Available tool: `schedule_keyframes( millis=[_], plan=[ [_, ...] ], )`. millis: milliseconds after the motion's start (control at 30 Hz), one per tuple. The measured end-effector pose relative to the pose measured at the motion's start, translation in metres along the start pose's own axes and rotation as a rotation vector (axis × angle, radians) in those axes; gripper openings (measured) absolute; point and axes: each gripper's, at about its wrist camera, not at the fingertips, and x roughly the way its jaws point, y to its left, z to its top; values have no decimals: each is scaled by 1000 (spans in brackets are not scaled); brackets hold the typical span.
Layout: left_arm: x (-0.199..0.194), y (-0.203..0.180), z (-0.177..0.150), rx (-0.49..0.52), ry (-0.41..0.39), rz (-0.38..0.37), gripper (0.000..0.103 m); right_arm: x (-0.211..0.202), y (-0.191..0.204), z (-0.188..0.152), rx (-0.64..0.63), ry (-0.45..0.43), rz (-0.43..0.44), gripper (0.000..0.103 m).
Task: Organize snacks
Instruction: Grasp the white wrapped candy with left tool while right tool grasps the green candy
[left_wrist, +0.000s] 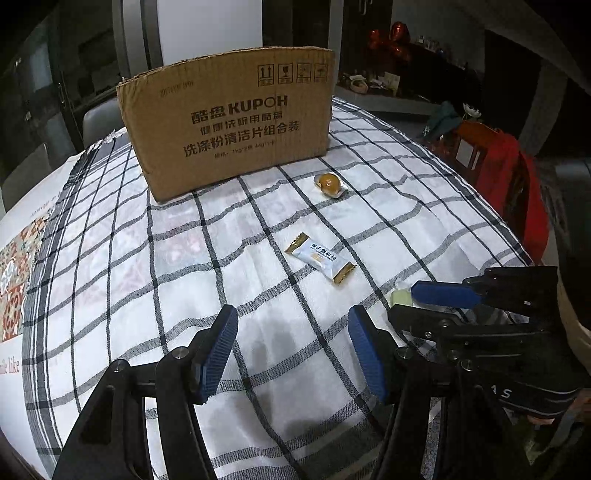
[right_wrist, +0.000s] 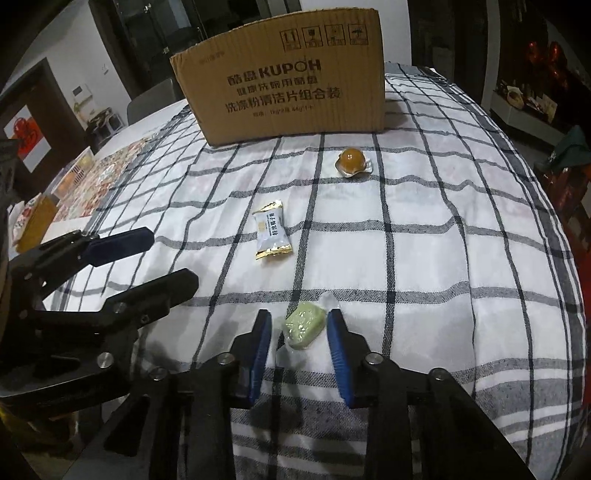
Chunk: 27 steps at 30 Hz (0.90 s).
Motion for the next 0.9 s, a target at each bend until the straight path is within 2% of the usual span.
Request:
schedule_keyframes(
  millis=[133,200,433,733,900],
  plan=[
    [2,0,0,-1,6,-3,61,4,-1,0,6,5,-1,31],
    [3,-1,0,-1,9,-4,61,4,0,0,-2,3,-8,27],
    [6,-2,3,-14,20,-17,61,1,-3,-1,10,-7,8,26],
    [10,-10,18,-13,8,-31,60,-18,-11,5,14,-98,3,26],
    [20,-13,31,-66,22,-56,48,-23,-23,18,30,-148,12,26]
  ],
)
